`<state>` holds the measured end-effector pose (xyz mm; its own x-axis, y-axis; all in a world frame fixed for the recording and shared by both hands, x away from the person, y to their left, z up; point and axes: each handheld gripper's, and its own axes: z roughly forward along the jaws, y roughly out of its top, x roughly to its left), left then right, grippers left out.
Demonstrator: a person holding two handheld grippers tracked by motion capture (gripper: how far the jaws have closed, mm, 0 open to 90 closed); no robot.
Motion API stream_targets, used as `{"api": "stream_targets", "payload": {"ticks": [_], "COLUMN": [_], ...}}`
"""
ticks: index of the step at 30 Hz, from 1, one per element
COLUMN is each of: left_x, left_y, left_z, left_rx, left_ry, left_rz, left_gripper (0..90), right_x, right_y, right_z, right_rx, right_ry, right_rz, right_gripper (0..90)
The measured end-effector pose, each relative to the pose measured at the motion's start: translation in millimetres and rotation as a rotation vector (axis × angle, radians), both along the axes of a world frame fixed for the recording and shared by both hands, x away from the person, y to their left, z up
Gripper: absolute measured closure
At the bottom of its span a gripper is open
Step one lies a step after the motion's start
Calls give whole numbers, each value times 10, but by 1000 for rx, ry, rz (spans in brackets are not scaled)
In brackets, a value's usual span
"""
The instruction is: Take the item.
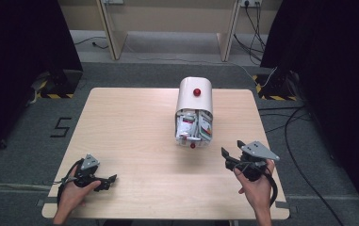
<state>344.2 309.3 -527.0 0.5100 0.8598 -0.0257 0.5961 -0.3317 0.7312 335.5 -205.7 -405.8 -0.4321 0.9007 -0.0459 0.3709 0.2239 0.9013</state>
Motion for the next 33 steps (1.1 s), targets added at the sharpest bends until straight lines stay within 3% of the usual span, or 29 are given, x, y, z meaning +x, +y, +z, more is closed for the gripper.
{"api": "stream_targets", "payload": {"ticks": [17, 22, 33], "left_x": [0, 0, 0], "left_y": [0, 0, 0], "left_z": [0, 0, 0], "left_rx": [0, 0, 0], "left_ry": [0, 0, 0], "left_rz": [0, 0, 0], "left_gripper": [0, 0, 0], "right_x": [21, 16, 56], "right_y": [175, 247, 446], "right_z": [129, 154, 214], "right_rx": [-10, 7, -20], "right_ry": [-38, -40, -69], "right_rz": [64, 95, 137], "right_gripper": [421, 444, 511]}}
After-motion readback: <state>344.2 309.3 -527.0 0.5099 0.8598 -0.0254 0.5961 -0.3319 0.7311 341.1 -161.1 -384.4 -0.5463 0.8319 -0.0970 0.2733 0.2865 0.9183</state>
